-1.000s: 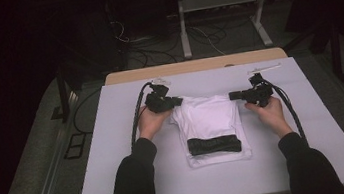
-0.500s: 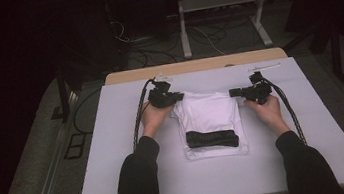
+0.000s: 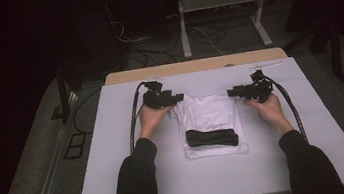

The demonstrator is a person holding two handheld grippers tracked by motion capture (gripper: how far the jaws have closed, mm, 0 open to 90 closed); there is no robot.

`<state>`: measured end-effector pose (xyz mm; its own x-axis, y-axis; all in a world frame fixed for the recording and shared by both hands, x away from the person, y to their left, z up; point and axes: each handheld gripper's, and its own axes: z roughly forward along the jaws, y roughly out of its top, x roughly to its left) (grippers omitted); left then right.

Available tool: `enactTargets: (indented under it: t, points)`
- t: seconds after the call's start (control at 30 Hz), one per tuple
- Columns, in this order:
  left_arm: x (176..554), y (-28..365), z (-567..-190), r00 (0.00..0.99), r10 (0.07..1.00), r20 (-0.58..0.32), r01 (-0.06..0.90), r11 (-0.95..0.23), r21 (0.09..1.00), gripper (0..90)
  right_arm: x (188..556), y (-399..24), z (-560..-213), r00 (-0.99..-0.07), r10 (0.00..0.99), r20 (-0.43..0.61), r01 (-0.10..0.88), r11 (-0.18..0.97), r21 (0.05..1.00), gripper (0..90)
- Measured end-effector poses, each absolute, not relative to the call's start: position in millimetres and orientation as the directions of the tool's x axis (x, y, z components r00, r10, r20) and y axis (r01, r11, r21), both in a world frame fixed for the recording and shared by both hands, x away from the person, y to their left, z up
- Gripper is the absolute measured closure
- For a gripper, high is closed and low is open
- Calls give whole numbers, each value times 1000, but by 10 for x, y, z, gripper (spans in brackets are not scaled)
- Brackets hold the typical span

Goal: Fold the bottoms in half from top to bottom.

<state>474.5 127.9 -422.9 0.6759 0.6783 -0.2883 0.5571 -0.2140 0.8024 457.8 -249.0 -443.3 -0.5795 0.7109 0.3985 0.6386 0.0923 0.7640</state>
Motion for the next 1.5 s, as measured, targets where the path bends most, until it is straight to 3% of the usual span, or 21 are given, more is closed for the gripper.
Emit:
enactTargets:
  t: [0.1,0.23,0.37,1.0,1.5]
  points:
    - [4728,1345,-4216,666,680,-308,567,-192,801,203,4563,-2486,-4414,-580,719,381,638,111,762,348]
    - [4707,1378,-4199,665,698,-267,568,-240,787,3,4527,-2467,-4391,-563,755,334,642,145,753,153]
    - [4650,1458,-4180,668,696,-263,549,-222,806,0,4473,-2488,-4366,-571,752,329,642,160,749,2]
    - [4376,1748,-4021,671,703,-237,524,-223,822,0,4077,-2623,-4013,-620,736,272,590,207,781,0]
    - [3957,1893,-4023,692,683,-231,485,-204,850,0,3710,-2733,-4072,-604,763,230,588,233,774,0]
